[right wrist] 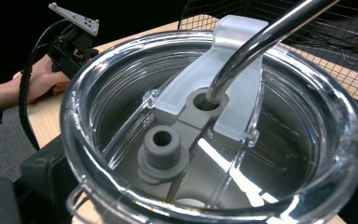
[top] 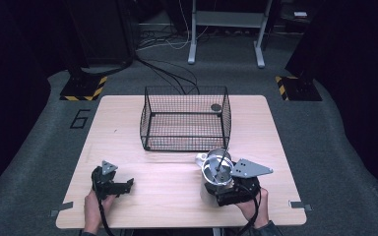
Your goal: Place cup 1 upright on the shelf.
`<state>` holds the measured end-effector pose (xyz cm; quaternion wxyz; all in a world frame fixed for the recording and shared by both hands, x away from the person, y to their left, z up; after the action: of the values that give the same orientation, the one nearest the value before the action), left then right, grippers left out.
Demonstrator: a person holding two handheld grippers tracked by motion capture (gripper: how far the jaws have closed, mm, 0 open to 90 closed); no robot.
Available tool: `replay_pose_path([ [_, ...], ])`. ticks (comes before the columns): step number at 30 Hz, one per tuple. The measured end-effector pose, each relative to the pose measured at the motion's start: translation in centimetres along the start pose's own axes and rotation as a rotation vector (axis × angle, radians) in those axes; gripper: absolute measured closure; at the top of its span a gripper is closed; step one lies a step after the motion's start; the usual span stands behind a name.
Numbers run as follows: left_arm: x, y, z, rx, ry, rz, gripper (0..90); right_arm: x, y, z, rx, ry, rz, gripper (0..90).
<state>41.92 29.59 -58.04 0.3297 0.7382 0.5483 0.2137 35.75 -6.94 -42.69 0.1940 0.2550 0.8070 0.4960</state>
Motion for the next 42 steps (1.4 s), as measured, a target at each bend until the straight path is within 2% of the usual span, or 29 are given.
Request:
replay_pose_path([
  [32,0.0,0.0,0.0,0.0,0.0,0.0,0.3,0.1,4.0,3.7,-0.003,0.055,-0.013,3.3],
  [39,0.1,0.1,0.1,0.0,0.016,-0.013,0.3,0.0,4.9,4.5,-0.007,0.064,-0.02,3.3],
  [42,0.4,0.1,0.1,0.0,0.037,-0.03,0.3,-0.1,5.5,5.1,-0.009,0.068,-0.019,3.3],
])
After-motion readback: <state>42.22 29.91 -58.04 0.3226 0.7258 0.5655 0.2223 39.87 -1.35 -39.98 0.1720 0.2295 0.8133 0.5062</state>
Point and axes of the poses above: each handheld gripper's, and its own axes: z roughly forward along the jaws, y roughly out of its top, x roughly to its left, the point moved 7 cm from there along z, roughly forward along the jaws, and after that the axes turned 4 degrees about -z, right-handed, at the moved point
